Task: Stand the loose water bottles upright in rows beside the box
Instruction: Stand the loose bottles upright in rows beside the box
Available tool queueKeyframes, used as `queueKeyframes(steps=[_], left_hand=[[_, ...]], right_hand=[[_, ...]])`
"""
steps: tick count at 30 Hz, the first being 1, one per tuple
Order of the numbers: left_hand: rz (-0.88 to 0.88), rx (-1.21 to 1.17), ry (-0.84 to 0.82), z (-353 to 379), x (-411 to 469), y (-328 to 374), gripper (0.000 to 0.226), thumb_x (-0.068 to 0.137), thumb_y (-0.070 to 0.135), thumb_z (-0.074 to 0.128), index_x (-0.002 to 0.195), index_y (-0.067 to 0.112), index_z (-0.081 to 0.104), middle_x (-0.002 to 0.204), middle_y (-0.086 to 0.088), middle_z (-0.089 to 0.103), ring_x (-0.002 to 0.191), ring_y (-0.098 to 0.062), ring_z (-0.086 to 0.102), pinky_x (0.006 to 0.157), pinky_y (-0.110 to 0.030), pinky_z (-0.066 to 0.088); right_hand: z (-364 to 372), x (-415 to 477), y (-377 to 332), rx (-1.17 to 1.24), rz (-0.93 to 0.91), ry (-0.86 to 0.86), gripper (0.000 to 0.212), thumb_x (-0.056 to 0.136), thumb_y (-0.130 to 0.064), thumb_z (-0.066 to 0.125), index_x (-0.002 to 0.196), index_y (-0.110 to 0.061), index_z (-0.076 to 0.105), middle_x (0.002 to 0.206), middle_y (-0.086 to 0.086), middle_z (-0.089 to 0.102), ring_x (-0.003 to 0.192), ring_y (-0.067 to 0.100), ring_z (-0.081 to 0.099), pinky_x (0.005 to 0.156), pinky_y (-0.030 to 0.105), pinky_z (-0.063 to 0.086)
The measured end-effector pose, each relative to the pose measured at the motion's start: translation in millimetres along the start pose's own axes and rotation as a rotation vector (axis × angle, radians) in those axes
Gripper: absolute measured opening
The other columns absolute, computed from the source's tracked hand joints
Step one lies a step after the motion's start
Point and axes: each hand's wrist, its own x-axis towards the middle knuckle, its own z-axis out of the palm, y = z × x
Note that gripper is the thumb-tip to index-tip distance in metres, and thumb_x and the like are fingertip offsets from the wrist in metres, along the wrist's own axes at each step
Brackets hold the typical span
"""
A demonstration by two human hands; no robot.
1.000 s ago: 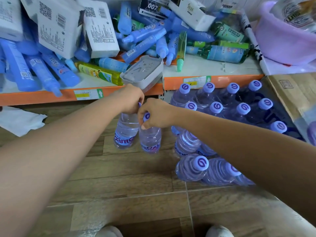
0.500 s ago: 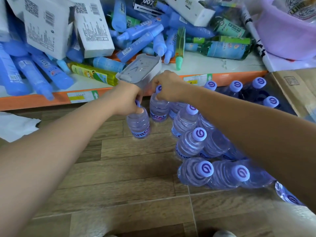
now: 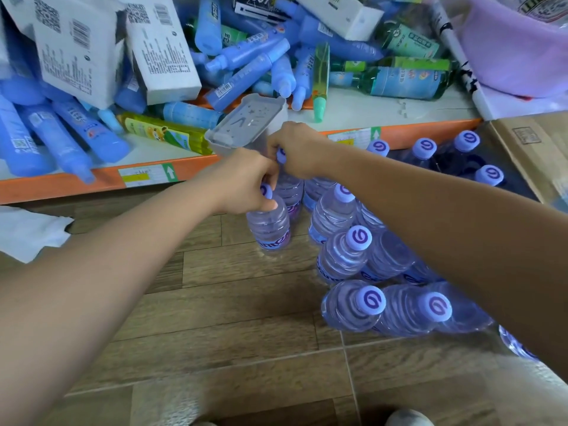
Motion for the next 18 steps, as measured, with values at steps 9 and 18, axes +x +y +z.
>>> queueKeyframes(steps=[9, 18], left_hand=[[0.03, -0.017, 0.037, 3, 1, 8, 0.016, 0.069, 0.024, 0.075, 0.076, 0.017, 0.062, 0.086, -0.004, 0.067, 0.083, -0.022, 0.061, 0.073, -0.035, 0.05], [0.039, -0.075, 0.036, 3, 3, 23, 0.021, 0.072, 0.031, 0.074, 0.08, 0.015, 0.062, 0.087, -0.004, 0.063, 0.07, -0.014, 0.057, 0.074, -0.034, 0.051]], right_hand=[[1, 0, -1, -0.042, -0.06, -0.045, 0.03, 0.086, -0.004, 0.05, 0.065, -0.024, 0.041, 0.076, 0.001, 0.033, 0.087, 0.017, 0.037, 0.053, 0.025, 0.022], [-3, -8, 11, 0.024, -0.03, -0.031, 0.037, 0.089, -0.013, 0.055, 0.125, -0.015, 0.056, 0.106, 0.013, 0.049, 0.111, 0.031, 0.053, 0.082, 0.031, 0.041]])
